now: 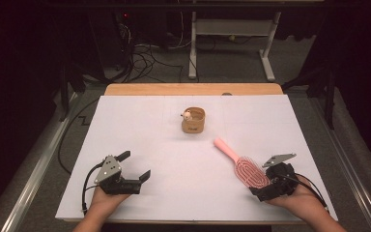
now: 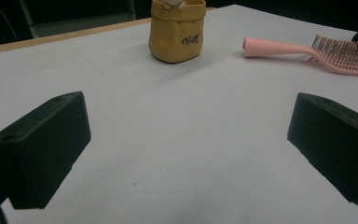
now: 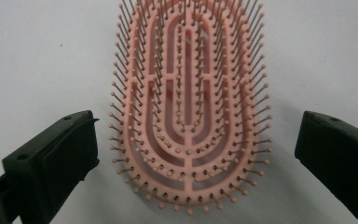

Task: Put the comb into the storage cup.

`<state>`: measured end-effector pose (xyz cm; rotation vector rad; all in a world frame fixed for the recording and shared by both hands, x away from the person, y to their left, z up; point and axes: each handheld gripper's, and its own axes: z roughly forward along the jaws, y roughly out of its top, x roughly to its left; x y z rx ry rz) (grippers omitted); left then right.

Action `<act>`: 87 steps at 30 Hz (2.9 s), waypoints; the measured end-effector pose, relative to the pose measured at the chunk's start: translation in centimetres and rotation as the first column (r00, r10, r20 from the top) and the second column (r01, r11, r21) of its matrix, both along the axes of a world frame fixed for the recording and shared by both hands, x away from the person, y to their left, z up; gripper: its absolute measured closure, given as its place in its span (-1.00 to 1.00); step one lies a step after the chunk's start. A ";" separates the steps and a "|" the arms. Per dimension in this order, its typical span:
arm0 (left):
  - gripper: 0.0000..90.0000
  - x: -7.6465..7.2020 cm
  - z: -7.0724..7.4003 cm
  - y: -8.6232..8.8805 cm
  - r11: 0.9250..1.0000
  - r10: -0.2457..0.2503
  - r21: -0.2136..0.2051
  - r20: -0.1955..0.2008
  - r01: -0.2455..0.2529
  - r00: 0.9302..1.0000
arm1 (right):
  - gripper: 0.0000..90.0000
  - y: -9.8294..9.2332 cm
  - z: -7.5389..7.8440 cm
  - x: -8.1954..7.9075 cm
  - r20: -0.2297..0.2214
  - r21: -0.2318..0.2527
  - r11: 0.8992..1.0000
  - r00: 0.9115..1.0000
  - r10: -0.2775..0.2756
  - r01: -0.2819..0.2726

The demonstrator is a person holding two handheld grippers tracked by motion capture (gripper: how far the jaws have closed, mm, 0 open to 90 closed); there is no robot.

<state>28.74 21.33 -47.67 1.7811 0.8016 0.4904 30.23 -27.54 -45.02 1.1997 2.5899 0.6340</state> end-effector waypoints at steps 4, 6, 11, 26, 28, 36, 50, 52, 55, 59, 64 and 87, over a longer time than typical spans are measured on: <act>-1.00 0.0 0.0 0.0 1.000 -0.002 0.000 0.000 0.002 1.000 | -0.99 0.6 0.0 0.3 -0.035 -0.052 0.998 0.999 0.018 -0.020; -1.00 0.0 0.0 0.0 1.000 -0.003 0.000 0.001 0.003 1.000 | -0.99 0.9 0.0 0.6 -0.054 -0.065 0.997 0.998 0.030 -0.034; -1.00 0.1 0.0 0.0 1.000 -0.003 0.004 0.004 0.003 1.000 | -0.99 1.6 0.1 1.3 -0.111 -0.117 0.991 0.993 0.051 -0.064; -1.00 0.1 0.1 0.2 1.000 -0.002 -0.014 0.002 0.002 1.000 | -0.96 3.4 0.8 3.5 -0.197 -0.192 0.974 0.977 0.083 -0.121; -1.00 0.0 0.1 0.2 1.000 -0.001 -0.017 0.004 0.001 1.000 | -0.95 3.7 0.9 3.7 -0.204 -0.202 0.972 0.976 0.079 -0.121; -1.00 0.0 0.2 0.2 1.000 -0.005 -0.020 0.004 0.005 1.000 | -0.84 4.5 0.9 4.5 -0.237 -0.207 0.972 0.969 0.064 -0.115; -1.00 0.0 0.2 0.2 1.000 -0.006 -0.025 0.004 0.007 1.000 | -0.63 5.0 0.6 5.5 -0.272 -0.245 0.963 0.961 0.043 -0.113; -1.00 0.0 0.2 0.2 1.000 -0.007 -0.025 0.003 0.007 1.000 | -0.63 5.0 0.6 5.6 -0.273 -0.247 0.962 0.961 0.045 -0.115; -1.00 0.0 0.2 0.2 1.000 -0.006 -0.025 0.003 0.006 1.000 | -0.61 5.2 0.6 5.8 -0.284 -0.260 0.958 0.958 0.041 -0.118; -1.00 0.0 0.2 0.2 1.000 -0.007 -0.025 0.003 0.007 1.000 | -0.61 5.4 0.7 6.0 -0.299 -0.270 0.953 0.953 0.049 -0.133; -1.00 -0.1 0.2 0.3 1.000 -0.007 -0.024 0.002 0.007 1.000 | -0.61 5.6 0.6 6.2 -0.311 -0.287 0.949 0.950 0.035 -0.129; -1.00 -0.1 0.2 0.1 1.000 -0.009 -0.024 -0.001 0.009 1.000 | -0.61 6.1 0.5 6.8 -0.349 -0.321 0.935 0.937 0.031 -0.150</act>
